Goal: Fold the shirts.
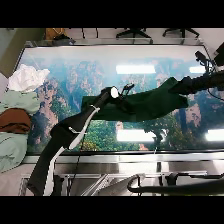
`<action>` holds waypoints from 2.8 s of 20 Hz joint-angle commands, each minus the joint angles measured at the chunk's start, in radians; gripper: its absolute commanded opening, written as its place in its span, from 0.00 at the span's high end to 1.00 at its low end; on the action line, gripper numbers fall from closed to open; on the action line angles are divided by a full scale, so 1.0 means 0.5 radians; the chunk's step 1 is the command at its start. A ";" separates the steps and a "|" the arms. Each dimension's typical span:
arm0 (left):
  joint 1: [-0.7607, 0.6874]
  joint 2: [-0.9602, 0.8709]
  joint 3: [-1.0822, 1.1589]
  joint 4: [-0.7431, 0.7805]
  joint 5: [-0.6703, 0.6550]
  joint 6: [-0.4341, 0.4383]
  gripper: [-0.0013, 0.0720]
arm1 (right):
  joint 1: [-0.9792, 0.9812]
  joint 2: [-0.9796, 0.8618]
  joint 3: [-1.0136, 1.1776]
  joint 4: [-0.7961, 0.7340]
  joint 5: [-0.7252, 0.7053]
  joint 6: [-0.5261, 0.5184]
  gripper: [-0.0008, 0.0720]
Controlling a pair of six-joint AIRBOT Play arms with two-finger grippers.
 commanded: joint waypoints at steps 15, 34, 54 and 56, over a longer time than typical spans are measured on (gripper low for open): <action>1.148 1.081 0.107 -1.662 -0.657 0.379 0.97 | 1.098 -0.093 0.044 0.144 -0.962 0.147 0.96; 1.696 1.888 -0.592 -2.020 -0.857 0.818 0.96 | 1.012 -0.360 0.037 -0.182 -1.084 0.360 0.16; 1.695 1.888 -0.589 -2.021 -0.874 0.814 0.96 | 0.945 -0.963 -0.188 0.449 -0.906 -0.101 0.50; 1.693 1.889 -0.589 -2.022 -0.873 0.814 0.96 | 0.943 -0.962 -0.188 0.607 -0.869 -0.195 0.97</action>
